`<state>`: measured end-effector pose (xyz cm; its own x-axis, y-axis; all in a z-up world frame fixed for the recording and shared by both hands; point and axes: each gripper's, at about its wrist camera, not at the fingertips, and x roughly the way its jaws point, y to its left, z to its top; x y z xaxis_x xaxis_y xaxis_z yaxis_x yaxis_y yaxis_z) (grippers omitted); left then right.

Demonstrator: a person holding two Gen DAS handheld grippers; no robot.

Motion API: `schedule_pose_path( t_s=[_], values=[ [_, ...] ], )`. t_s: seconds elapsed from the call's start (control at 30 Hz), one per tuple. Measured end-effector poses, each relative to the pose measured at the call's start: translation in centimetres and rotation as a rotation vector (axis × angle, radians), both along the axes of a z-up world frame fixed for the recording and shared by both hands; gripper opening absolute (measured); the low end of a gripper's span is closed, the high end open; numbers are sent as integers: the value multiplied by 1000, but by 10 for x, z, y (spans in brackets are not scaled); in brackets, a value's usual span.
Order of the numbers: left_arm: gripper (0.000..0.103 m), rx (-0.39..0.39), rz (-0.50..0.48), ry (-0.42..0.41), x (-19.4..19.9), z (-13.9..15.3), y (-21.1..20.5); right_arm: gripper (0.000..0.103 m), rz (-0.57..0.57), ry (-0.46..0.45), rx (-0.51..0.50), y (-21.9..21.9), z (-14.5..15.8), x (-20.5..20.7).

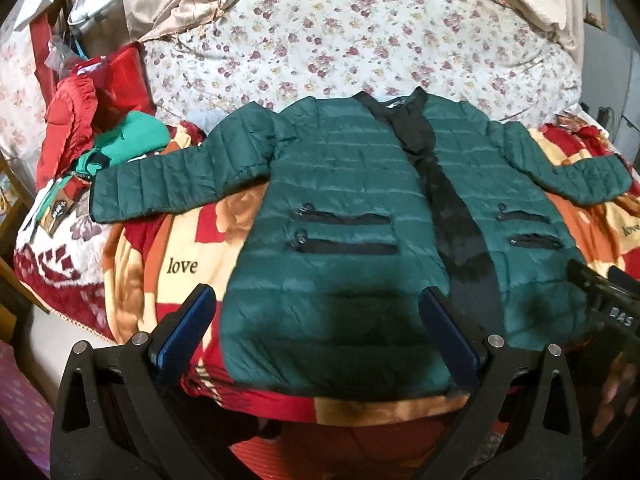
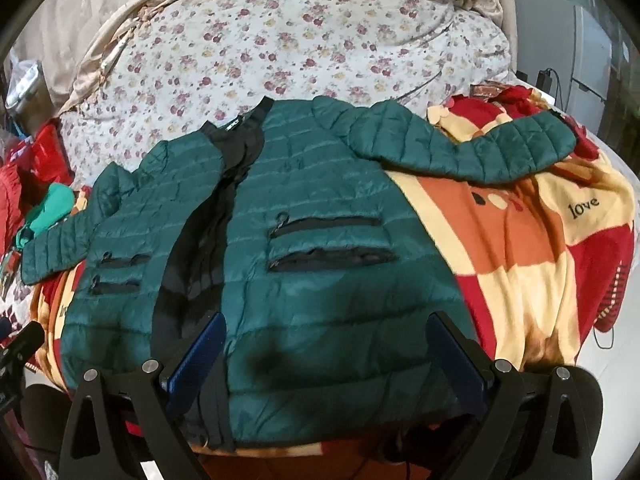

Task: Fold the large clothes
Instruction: 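Grasp the green jacket sleeve cuff with the left tool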

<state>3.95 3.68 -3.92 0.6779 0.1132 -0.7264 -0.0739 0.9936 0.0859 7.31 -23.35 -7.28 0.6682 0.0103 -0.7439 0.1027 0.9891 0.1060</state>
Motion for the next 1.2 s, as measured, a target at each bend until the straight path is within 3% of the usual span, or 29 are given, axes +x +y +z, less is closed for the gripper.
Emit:
schedule_pose_path(
  t_s=[0.33, 0.7, 0.9, 1.07, 1.2],
  values=[
    [102, 21, 174, 18, 46, -12, 56, 99, -10, -7, -7, -10, -9, 43],
    [102, -32, 423, 6, 77, -17, 147, 99, 25, -64, -33, 5, -13, 87],
    [102, -100, 547, -20, 80, -11, 206, 99, 37, -51, -13, 3, -32, 103],
    [102, -239, 632, -51, 76, 0, 257, 99, 44, -3, 39, -3, -57, 112],
    [102, -256, 654, -81, 83, 3, 276, 99, 46, -12, 18, -1, -62, 112]
  ],
)
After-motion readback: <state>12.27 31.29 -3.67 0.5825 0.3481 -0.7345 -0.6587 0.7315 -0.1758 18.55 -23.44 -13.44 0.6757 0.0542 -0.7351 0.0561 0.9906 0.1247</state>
